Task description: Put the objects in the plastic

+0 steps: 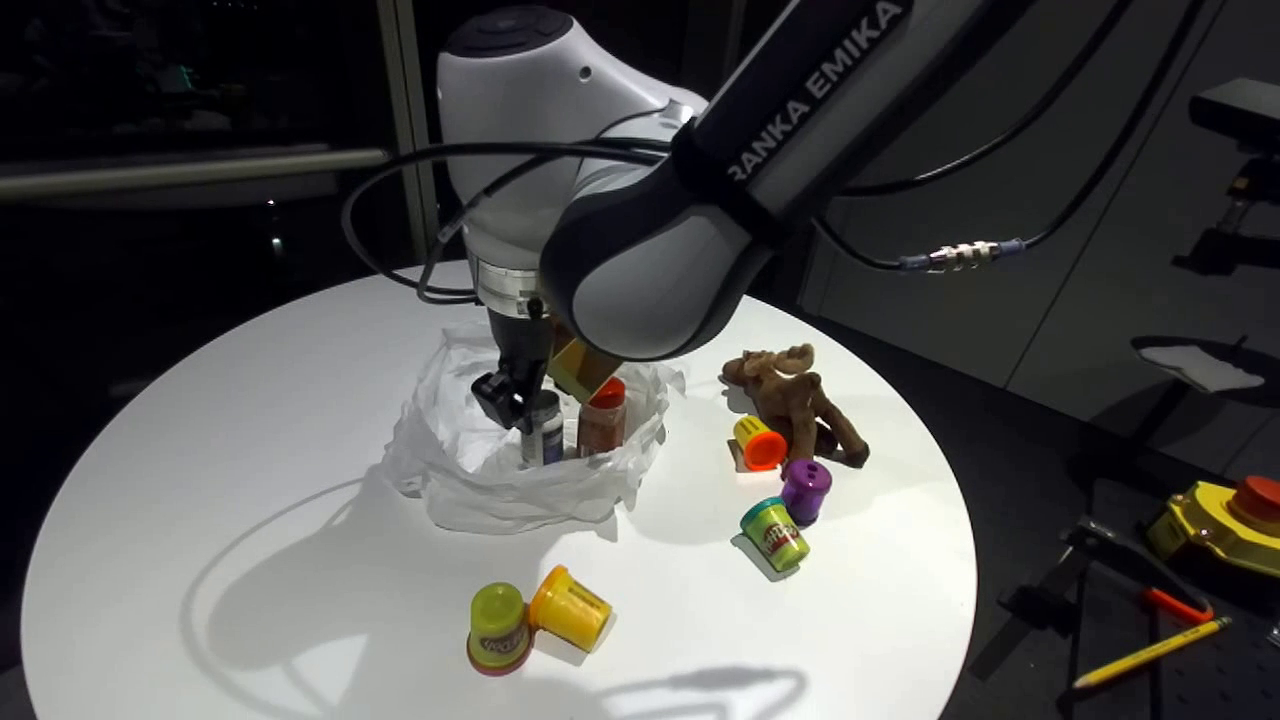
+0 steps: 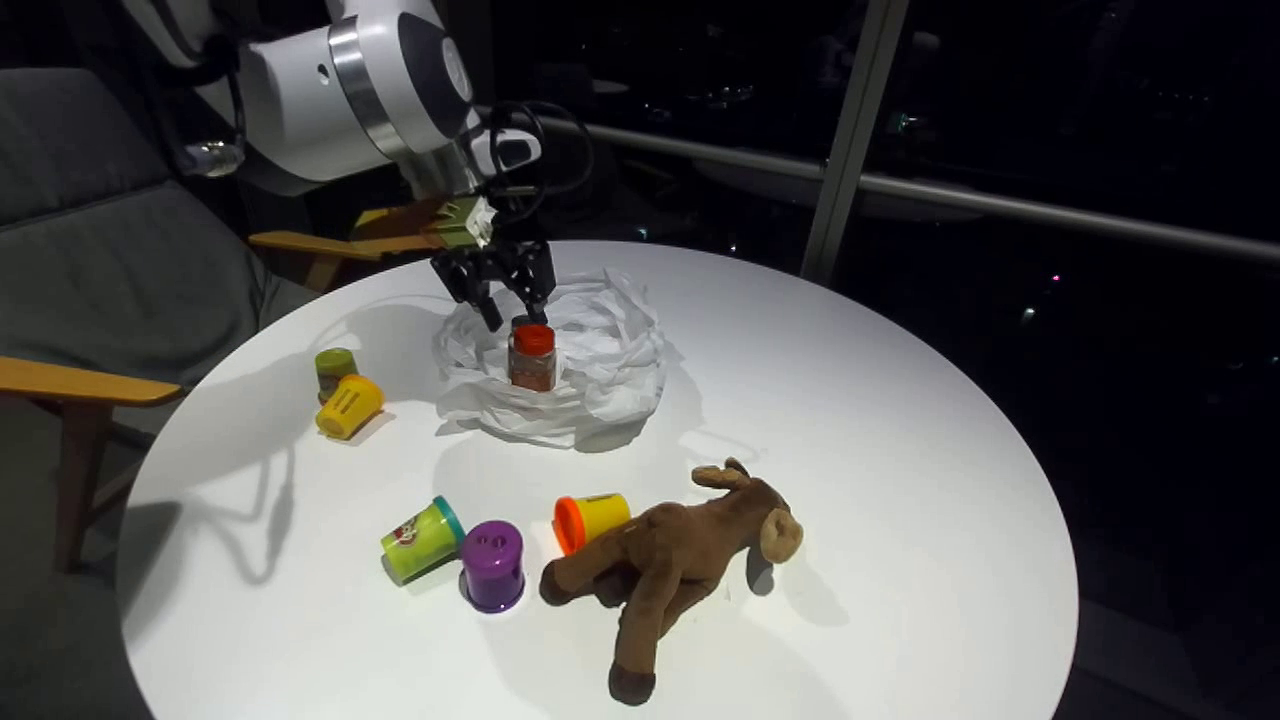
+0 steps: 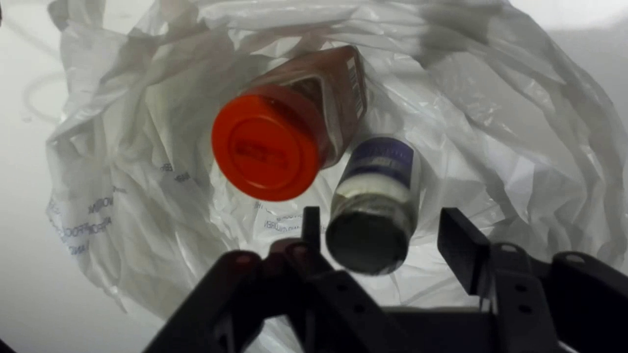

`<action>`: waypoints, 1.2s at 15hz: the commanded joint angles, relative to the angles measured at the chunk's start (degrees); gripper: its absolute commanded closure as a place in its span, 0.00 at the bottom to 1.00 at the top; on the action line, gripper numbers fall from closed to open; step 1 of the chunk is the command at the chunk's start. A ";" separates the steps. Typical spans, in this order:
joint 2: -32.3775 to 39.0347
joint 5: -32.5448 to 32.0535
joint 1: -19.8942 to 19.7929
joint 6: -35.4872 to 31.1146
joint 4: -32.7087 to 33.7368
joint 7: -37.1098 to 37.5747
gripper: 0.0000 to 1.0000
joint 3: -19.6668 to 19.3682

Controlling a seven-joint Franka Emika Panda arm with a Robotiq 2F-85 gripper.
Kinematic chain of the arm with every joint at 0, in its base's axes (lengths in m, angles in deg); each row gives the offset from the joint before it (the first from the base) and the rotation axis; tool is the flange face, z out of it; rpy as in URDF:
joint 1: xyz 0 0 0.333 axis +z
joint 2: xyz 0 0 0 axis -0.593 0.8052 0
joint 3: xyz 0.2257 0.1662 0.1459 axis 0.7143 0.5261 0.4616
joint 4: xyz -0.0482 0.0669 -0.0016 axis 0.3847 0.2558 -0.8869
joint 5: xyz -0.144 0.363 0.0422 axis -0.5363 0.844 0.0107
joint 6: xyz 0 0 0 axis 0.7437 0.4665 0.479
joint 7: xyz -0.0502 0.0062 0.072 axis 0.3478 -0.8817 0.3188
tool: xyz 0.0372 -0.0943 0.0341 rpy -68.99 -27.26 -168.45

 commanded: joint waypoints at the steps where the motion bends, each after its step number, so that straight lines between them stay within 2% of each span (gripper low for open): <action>1: -1.94 1.80 -0.04 0.24 -0.66 -1.77 0.01 0.42; 5: -9.67 1.55 2.05 0.66 -7.70 0.64 0.00 0.51; 10: -22.83 -0.64 4.09 0.43 -23.52 9.09 0.00 -0.79; 12: -27.89 -1.53 2.58 0.72 -30.12 12.51 0.00 -0.54; 15: -34.39 -0.16 -2.22 -0.43 -40.15 14.01 0.00 0.79; 18: -35.53 5.80 -8.51 -2.34 -46.56 9.97 0.00 2.56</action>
